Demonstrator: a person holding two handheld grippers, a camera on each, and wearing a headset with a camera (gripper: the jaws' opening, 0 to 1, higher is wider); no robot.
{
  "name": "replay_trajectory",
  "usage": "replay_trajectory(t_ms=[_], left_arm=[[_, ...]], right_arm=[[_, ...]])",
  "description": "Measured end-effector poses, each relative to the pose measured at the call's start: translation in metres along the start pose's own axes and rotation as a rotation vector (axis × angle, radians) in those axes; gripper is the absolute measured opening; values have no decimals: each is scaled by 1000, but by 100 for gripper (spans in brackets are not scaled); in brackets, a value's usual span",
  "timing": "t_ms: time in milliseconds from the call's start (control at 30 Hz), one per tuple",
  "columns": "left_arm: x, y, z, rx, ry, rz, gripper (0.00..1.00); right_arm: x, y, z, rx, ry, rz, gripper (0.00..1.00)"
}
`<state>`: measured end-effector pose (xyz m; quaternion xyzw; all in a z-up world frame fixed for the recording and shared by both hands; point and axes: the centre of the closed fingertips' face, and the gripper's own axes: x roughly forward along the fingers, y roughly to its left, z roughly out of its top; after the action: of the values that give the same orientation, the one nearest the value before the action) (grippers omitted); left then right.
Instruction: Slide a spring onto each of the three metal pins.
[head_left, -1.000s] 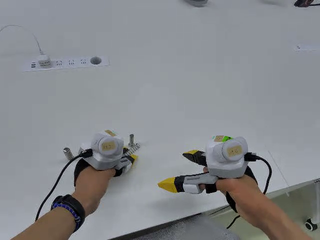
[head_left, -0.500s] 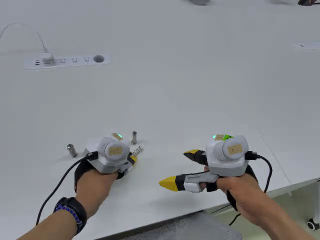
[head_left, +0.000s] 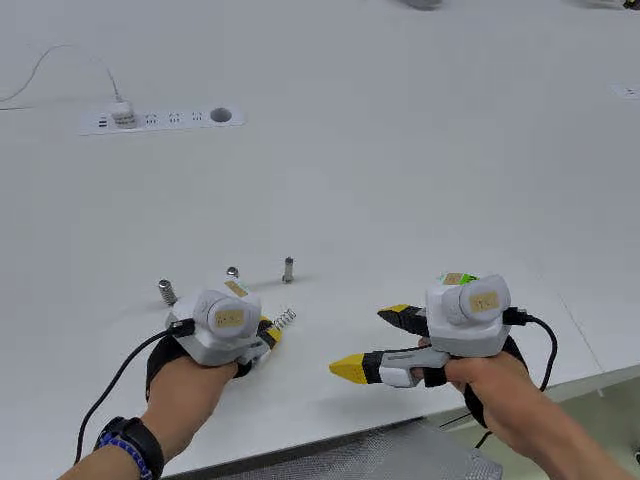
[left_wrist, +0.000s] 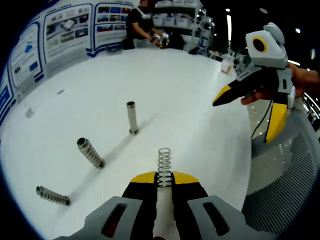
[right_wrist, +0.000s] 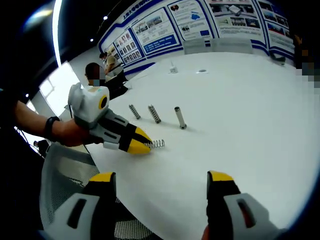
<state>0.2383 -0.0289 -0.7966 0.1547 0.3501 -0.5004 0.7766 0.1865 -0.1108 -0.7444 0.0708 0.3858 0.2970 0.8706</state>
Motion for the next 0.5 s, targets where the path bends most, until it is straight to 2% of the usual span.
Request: replay_trajectory(t_ms=[200,267,500], left_arm=[[-15,4,-8,-23,-5,7,10],[-20,5,-10,-47,-10,3,10],[-40,12,-15,-40,-19,18,10]], right_arm=[[5,8,-3,5,1,13,75],[6,11,-4,5,3,17,75],[7,16,-4,9,4,29,74]])
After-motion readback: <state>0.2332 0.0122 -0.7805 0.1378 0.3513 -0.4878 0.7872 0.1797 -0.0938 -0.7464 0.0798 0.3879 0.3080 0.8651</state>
